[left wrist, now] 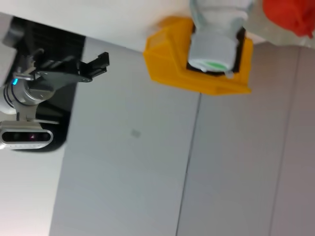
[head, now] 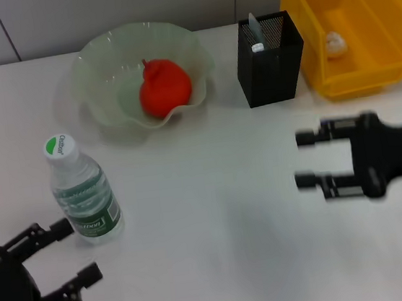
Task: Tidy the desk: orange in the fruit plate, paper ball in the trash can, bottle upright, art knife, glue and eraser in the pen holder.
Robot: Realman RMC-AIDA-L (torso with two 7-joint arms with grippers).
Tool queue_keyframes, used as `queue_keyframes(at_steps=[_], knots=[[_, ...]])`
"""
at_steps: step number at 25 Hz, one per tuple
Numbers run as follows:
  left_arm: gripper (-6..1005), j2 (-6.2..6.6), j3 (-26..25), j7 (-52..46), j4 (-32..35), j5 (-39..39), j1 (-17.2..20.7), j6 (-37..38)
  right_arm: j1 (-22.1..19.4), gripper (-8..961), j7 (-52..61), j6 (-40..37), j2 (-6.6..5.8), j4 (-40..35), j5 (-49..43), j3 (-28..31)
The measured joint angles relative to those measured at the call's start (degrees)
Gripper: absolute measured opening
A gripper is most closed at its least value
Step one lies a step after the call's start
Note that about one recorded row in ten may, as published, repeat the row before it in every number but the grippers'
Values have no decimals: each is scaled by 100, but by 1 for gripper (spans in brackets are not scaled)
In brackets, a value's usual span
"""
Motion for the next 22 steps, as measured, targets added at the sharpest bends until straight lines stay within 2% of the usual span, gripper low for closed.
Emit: queue_keyframes(at_steps=[5,7,11,14,22], knots=[[786,62,-7,-233,7,395,-157,33,-3,668,-485,-428,-107,496,-199,25],[785,126,-5,-457,13,776,-327,121,31,669,-484,-514,-105,505,-437,22],[785,171,-4,-634,27,1114,-513,192,135,691,-473,-534,-56,494,-905,46],[786,197,-4,-821,75,1320,-677,227,126,750,-466,-545,-56,495,-934,53],[785,203,-9,-1059,202,1485,-847,314,84,750,-484,-563,-89,527,-939,76]])
